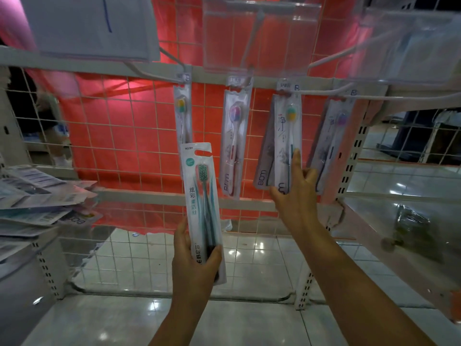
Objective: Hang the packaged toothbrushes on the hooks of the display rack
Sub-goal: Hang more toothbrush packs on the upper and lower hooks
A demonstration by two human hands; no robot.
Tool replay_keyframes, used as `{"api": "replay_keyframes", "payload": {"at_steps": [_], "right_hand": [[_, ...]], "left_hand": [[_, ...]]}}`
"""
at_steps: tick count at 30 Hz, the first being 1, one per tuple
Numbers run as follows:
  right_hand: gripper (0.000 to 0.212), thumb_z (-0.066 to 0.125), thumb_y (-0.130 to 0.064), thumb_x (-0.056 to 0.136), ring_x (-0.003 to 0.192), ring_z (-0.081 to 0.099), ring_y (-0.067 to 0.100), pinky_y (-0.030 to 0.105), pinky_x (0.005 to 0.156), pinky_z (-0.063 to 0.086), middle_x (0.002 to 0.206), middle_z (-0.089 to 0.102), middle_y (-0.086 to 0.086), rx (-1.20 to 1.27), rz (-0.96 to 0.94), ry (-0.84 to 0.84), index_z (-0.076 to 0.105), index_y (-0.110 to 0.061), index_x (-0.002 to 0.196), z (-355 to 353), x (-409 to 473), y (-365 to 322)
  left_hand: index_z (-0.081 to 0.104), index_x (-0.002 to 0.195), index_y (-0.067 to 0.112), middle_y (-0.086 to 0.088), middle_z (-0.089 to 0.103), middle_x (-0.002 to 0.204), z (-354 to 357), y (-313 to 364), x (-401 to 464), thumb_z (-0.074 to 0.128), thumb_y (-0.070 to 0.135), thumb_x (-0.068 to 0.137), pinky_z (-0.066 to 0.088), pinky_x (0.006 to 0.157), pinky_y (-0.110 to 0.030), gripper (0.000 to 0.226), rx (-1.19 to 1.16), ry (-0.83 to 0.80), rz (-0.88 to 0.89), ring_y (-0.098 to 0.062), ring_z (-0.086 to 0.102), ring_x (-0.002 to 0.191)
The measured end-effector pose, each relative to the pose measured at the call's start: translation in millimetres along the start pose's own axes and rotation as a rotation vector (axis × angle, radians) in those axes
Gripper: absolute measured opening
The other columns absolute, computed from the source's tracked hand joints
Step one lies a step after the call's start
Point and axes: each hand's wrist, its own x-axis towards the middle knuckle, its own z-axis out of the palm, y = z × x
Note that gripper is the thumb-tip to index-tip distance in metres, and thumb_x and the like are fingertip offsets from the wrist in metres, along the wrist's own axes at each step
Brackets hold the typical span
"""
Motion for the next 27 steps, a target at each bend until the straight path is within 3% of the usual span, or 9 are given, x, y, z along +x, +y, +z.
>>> {"api": "replay_keyframes", "payload": {"at_steps": [7, 10, 11, 13, 14, 16, 20, 23, 27], "right_hand": [[0.104, 0.068, -0.022, 0.085, 0.065, 0.040, 0.011, 0.022, 0.066, 0.038, 0.116, 0.031, 0.014, -0.056, 0.000, -0.067, -0.018, -0.034, 0.142, 0.8, -3.3, 0.0], [0.111, 0.072, -0.020, 0.082, 0.064, 0.039, 0.005, 0.021, 0.067, 0.039, 0.123, 0.030, 0.015, -0.032, 0.003, -0.097, -0.022, -0.035, 0.140, -4.0, -11.9, 1.2], [0.113, 0.072, -0.017, 0.081, 0.071, 0.044, 0.008, 0.022, 0.071, 0.041, 0.130, 0.027, 0.016, -0.007, 0.015, -0.110, -0.023, -0.034, 0.140, -5.7, -15.5, 2.1], [0.114, 0.072, -0.017, 0.080, 0.105, 0.050, 0.024, 0.032, 0.088, 0.047, 0.143, 0.016, 0.017, 0.029, 0.048, -0.134, -0.023, -0.036, 0.141, -7.8, -24.2, 4.6], [0.113, 0.072, -0.018, 0.080, 0.122, 0.042, 0.031, 0.037, 0.097, 0.044, 0.147, 0.010, 0.016, 0.029, 0.068, -0.146, -0.020, -0.035, 0.143, -8.8, -28.9, 4.9], [0.109, 0.072, -0.018, 0.079, 0.134, 0.028, 0.030, 0.036, 0.104, 0.039, 0.150, 0.007, 0.013, 0.024, 0.105, -0.170, -0.011, -0.029, 0.148, -11.6, -38.3, 4.7], [0.084, 0.066, -0.015, 0.085, 0.122, 0.034, 0.012, 0.013, 0.086, 0.038, 0.147, 0.018, 0.000, 0.166, 0.098, -0.199, 0.013, -0.024, 0.149, -19.8, -62.2, -1.4], [0.069, 0.063, -0.014, 0.087, 0.118, 0.046, 0.014, 0.027, 0.091, 0.046, 0.137, 0.037, -0.002, 0.383, 0.082, -0.099, 0.027, -0.029, 0.144, -20.2, -84.2, -7.6], [0.073, 0.067, -0.020, 0.084, 0.103, 0.054, 0.007, 0.017, 0.077, 0.050, 0.118, 0.049, -0.010, 0.557, 0.105, -0.185, 0.026, -0.033, 0.142, -20.9, -111.9, -28.4]], "left_hand": [[0.031, 0.136, 0.027, 0.010, 0.054, 0.107, 0.1, 2.4, -2.4, 0.069, -0.001, 0.077, 0.053, 0.070, -0.017, 0.076, 0.010, -0.026, 0.029, -0.008, 0.059, 0.094], [0.032, 0.136, 0.026, 0.000, 0.053, 0.116, 4.8, 3.5, -7.1, 0.069, -0.002, 0.077, 0.052, 0.065, -0.008, 0.076, 0.000, -0.050, 0.055, -0.015, 0.058, 0.099], [0.032, 0.132, 0.031, 0.001, 0.053, 0.116, 6.9, 3.8, -8.6, 0.069, -0.003, 0.076, 0.050, 0.066, -0.006, 0.075, -0.007, -0.055, 0.068, -0.016, 0.058, 0.100], [0.033, 0.123, 0.038, 0.005, 0.054, 0.113, 10.4, 5.1, -11.5, 0.070, -0.003, 0.076, 0.049, 0.067, -0.005, 0.073, -0.013, -0.065, 0.093, -0.014, 0.059, 0.100], [0.033, 0.122, 0.039, 0.007, 0.054, 0.113, 11.7, 5.7, -12.9, 0.070, -0.004, 0.075, 0.049, 0.068, -0.006, 0.073, -0.011, -0.070, 0.103, -0.012, 0.059, 0.100], [0.033, 0.123, 0.038, 0.011, 0.054, 0.112, 14.0, 8.3, -15.7, 0.070, -0.003, 0.075, 0.049, 0.069, -0.006, 0.073, -0.003, -0.081, 0.112, -0.009, 0.059, 0.100], [0.032, 0.125, 0.037, 0.019, 0.053, 0.106, 16.9, 14.6, -21.8, 0.071, -0.002, 0.076, 0.047, 0.064, -0.004, 0.074, -0.019, -0.106, 0.090, 0.012, 0.059, 0.089], [0.033, 0.128, 0.037, 0.021, 0.055, 0.106, 17.6, 19.6, -28.0, 0.072, 0.001, 0.076, 0.047, 0.065, -0.004, 0.075, -0.024, -0.118, 0.091, 0.013, 0.059, 0.089], [0.036, 0.124, 0.039, 0.022, 0.059, 0.097, 18.3, 27.7, -36.9, 0.072, 0.002, 0.076, 0.048, 0.062, -0.007, 0.070, -0.031, -0.160, 0.089, 0.012, 0.061, 0.083]]}}
